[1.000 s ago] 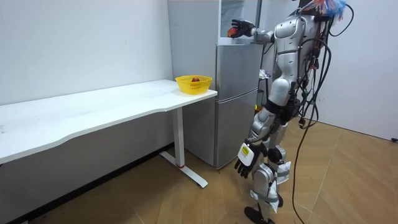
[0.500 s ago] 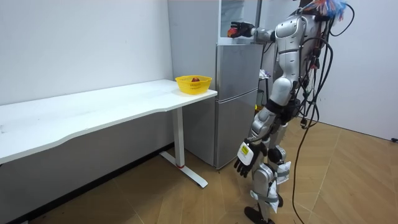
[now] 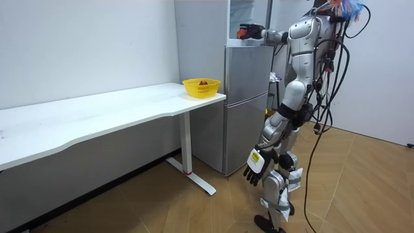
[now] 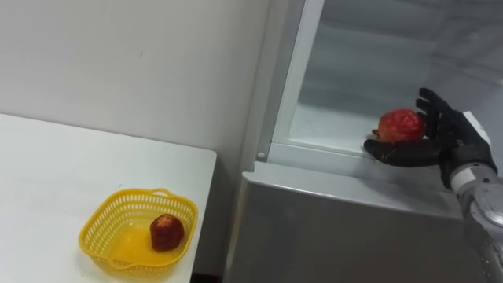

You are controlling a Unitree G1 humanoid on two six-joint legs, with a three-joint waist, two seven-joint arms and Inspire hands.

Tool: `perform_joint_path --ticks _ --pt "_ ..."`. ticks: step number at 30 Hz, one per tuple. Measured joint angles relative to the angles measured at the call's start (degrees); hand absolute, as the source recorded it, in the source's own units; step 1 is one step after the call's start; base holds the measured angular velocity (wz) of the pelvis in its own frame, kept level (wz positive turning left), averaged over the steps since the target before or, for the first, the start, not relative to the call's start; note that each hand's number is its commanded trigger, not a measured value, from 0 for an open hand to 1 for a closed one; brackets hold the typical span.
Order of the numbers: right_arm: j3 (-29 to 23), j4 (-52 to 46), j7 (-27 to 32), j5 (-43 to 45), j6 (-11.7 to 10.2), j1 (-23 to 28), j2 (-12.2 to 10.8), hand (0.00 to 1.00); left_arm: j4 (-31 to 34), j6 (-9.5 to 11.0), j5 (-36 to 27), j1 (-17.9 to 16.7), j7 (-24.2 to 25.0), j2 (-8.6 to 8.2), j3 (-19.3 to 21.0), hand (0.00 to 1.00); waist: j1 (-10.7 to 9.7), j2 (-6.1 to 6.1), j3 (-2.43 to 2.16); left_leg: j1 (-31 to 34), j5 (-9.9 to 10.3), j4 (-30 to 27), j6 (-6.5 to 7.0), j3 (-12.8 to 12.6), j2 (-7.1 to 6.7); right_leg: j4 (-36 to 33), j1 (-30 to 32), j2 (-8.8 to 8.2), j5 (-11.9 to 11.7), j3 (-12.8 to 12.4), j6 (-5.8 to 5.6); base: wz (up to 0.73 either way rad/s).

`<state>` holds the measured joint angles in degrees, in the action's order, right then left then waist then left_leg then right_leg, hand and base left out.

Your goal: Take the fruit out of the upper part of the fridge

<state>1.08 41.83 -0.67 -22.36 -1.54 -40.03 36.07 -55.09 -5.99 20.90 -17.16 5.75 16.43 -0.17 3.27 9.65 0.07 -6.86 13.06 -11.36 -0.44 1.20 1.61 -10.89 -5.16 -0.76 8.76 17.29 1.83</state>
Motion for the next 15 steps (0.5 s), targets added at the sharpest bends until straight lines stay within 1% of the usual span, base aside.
perform_joint_path --ticks 6,7,9,15 --pt "0.62 0.45 -1.36 0.03 0.14 -0.01 0.21 1.0 -0.01 0.01 0.01 0.17 -0.09 0.12 -0.02 0.0 0.06 0.02 -0.01 -0.46 0.01 0.12 0.01 -0.04 0.0 0.22 -0.42 0.01 0.01 0.06 -0.01 0.0" --pt "0.62 0.48 -1.39 0.09 0.21 -0.01 0.24 1.0 -0.01 0.0 0.01 0.14 -0.09 0.15 0.0 0.0 0.02 0.17 -0.12 -0.53 0.01 0.21 0.01 -0.04 0.01 0.21 -0.39 0.02 0.01 0.04 -0.01 0.0" --pt "0.61 0.51 -1.4 0.11 0.21 -0.01 0.3 1.0 -0.04 0.0 0.01 0.11 -0.09 0.16 -0.01 0.0 0.07 0.08 -0.08 -0.6 0.01 0.28 0.0 -0.08 0.04 0.2 -0.41 0.05 0.01 0.05 -0.01 0.0" --pt "1.1 0.61 -1.26 0.22 0.21 -0.02 1.31 1.0 -0.03 0.0 0.0 0.13 -0.09 0.16 -0.06 0.0 0.15 0.12 -0.11 -0.66 0.01 0.33 0.0 -0.07 0.06 0.17 -0.5 0.04 0.01 0.19 -0.01 0.0"
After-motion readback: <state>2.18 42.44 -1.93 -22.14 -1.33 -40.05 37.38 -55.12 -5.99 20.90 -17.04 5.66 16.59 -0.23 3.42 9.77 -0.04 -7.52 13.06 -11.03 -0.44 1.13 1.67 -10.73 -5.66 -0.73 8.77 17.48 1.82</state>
